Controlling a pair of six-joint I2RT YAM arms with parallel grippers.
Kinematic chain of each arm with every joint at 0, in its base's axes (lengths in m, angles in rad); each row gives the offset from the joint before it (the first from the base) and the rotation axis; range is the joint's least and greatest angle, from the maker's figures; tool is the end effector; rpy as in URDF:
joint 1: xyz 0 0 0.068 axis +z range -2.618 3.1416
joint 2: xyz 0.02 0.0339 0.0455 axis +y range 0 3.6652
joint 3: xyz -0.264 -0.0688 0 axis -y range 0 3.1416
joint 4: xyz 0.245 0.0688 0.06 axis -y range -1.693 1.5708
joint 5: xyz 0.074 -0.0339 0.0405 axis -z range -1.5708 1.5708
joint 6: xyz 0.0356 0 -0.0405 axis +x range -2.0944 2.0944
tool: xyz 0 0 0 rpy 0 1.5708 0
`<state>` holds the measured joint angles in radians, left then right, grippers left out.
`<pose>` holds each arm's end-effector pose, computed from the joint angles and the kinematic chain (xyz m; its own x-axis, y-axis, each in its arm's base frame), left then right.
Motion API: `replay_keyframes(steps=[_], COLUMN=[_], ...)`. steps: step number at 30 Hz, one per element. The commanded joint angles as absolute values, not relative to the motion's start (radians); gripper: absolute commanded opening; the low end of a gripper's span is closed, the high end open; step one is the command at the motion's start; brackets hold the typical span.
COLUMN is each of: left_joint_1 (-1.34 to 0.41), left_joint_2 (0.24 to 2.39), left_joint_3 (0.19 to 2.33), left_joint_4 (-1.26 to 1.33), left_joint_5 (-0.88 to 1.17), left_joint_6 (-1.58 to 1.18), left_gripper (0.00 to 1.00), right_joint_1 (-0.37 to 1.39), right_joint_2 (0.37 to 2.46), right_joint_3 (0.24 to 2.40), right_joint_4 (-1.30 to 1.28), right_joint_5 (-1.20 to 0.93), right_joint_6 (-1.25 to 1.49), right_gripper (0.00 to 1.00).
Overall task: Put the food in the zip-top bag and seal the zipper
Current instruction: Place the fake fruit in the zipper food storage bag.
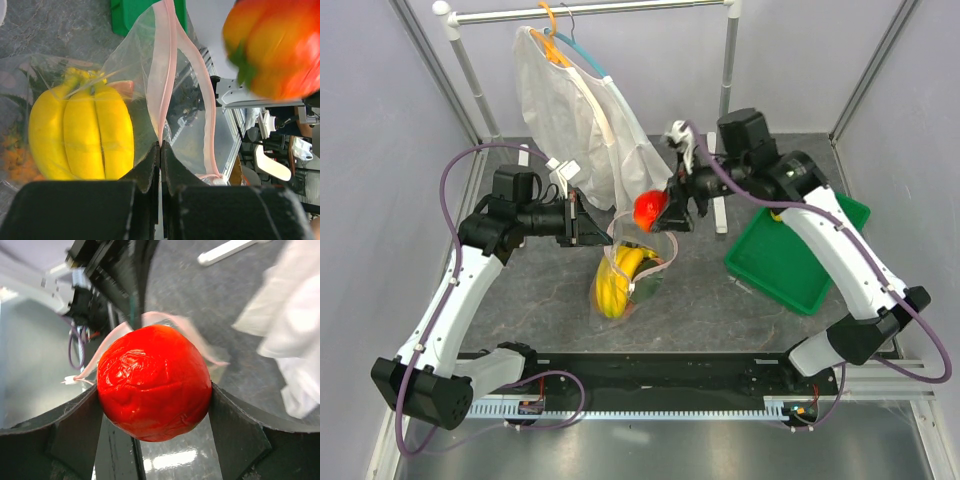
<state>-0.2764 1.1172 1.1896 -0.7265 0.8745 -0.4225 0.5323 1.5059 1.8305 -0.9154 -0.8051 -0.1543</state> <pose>0.2053 -0.0866 0.3695 -0.8458 -0.0334 -0.5324 0.4539 0.4793 -0.7512 0.2437 0.1733 0.4570 -0.3409 -0.3244 -0.8823 -0.9311 0.2464 0.2692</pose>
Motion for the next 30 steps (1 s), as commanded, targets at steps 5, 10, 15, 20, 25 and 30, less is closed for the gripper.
replay_keyframes(steps=[5,10,15,20,25,30], left_joint_1=[-0.271,-0.270,-0.270,-0.262,-0.261,-0.259], left_joint_2=[1.100,1.101,1.094,1.088,1.089,1.075], left_joint_3=[1.204,1.206,1.203,1.201,1.201,1.192], left_joint_4=[-0.723,-0.721,-0.721,-0.721,-0.721,-0.721], left_joint_5=[0.905,0.916,0.919,0.925,0.928,0.930], left_joint_6=[-0.394,-0.394,-0.394,-0.393,-0.391,-0.385], left_gripper=[0.02,0.02,0.02,0.02,0.02,0.02], right_joint_1=[0.725,0.804,0.854,0.839,0.637,0.563], right_joint_2=[1.522,1.548,1.548,1.542,1.531,1.508], right_joint_3=[1.750,1.756,1.831,1.917,1.867,1.749], right_joint_4=[-0.933,-0.985,-1.020,-1.028,-1.022,-1.020], right_joint_5=[-0.591,-0.580,-0.592,-0.514,-0.538,-0.561], right_joint_6=[-0.250,-0.302,-0.340,-0.298,-0.163,-0.121], right_gripper=[0.45,0.65,0.98,0.98,0.95,0.82])
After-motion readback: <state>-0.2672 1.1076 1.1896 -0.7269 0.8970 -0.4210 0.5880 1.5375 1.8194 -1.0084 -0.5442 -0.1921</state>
